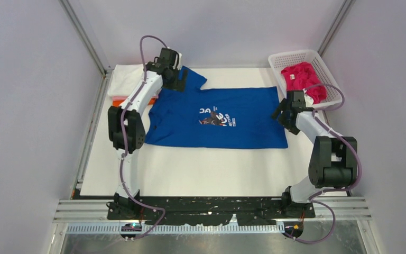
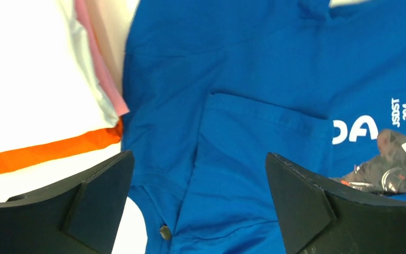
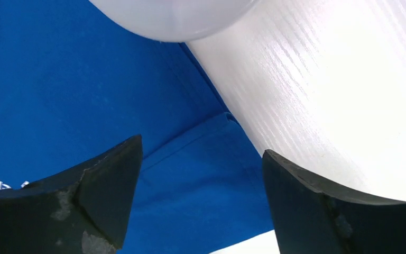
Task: Fold and stack the t-shirts
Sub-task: Fold the flattened tshirt in 1/3 of the way
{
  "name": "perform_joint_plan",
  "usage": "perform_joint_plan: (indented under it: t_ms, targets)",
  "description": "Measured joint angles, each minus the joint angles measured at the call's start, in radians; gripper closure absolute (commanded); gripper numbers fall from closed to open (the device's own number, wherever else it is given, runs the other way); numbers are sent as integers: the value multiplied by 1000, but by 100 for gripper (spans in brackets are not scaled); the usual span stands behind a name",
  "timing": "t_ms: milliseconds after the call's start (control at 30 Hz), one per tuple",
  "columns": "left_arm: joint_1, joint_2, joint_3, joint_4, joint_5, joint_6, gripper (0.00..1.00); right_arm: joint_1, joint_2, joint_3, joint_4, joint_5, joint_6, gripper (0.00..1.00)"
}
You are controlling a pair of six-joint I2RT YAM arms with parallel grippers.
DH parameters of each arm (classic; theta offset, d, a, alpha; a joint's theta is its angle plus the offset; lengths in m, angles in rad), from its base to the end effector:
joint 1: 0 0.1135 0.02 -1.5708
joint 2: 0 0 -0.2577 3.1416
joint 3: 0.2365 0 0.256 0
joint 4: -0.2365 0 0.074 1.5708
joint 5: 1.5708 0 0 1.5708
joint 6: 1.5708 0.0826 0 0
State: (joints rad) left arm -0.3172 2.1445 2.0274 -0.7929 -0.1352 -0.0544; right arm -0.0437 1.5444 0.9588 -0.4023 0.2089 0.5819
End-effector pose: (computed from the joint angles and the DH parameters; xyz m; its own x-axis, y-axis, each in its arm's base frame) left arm 0.4877 -0.1484 0.2374 -0.7615 0.1933 -0.6186 0.1893 0.9792 0.0729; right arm 0.3379 -0.0319 0.1543 -0.6106 0.5649 -0.5550 0.5894 0.7923 0.1579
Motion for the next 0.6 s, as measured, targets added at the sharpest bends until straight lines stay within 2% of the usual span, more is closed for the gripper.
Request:
perform_joint_plan:
  t_ms: [100, 200, 300, 433, 600]
  targets:
    - [34, 14, 46, -35, 5, -69, 0, -2, 0, 16, 8, 0, -11, 1]
    - [60, -39, -18, -19, 36, -134, 0, 5, -40, 4, 14, -3, -21, 4]
    - [69, -168, -221, 44, 121, -205, 0, 37, -124, -52, 29, -18, -30, 4]
    - [61, -376, -573, 188, 301, -328, 0, 142, -195, -121, 60, -75, -51, 5]
    - [50, -397, -750, 299, 426, -420, 0, 270, -108, -129, 124, -149, -104, 4]
